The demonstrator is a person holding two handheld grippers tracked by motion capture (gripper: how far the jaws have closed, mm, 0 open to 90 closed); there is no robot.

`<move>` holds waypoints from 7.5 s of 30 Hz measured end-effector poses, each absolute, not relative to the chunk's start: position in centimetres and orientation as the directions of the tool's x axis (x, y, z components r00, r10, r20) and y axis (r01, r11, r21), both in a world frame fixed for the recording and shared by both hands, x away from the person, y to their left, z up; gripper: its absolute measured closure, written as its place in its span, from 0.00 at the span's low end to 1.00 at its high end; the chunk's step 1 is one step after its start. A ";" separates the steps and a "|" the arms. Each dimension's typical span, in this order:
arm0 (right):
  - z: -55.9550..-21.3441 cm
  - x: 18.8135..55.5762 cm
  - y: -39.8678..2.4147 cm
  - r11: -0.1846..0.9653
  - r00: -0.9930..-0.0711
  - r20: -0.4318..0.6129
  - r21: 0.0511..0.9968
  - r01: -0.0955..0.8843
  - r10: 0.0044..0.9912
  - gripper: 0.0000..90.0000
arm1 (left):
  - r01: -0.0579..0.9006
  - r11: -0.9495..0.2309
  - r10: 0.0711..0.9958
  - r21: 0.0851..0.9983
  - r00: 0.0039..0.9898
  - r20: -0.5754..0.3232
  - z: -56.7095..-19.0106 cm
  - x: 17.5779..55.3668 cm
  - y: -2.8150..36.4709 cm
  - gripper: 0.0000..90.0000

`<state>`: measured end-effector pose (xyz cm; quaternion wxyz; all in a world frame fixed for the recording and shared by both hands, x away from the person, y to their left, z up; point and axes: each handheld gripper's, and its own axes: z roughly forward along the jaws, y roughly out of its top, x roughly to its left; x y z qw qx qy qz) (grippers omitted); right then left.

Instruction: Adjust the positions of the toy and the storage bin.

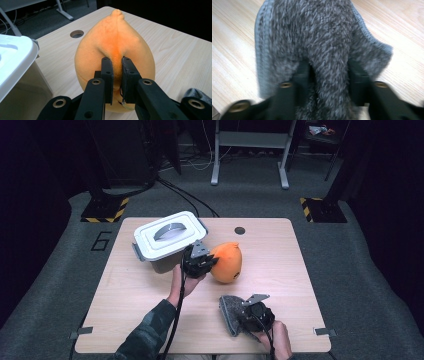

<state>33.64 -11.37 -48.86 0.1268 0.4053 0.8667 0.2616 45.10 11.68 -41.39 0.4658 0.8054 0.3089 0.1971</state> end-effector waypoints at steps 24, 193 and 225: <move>-48.2 36.3 -20.6 0.310 -0.460 0.032 0.698 0.646 0.887 0.03 | 0.293 -0.381 0.685 0.877 0.727 0.055 -40.5 42.9 14.0 0.91; -53.0 40.9 -24.3 0.230 -0.337 0.007 0.717 0.658 0.941 0.00 | 0.499 -0.358 0.897 0.789 0.418 0.142 -39.8 53.3 26.6 0.66; -53.0 40.9 -24.3 0.229 -0.336 0.007 0.717 0.659 0.942 0.00 | 0.406 -0.433 0.805 0.805 0.575 0.144 -40.1 52.8 24.1 0.68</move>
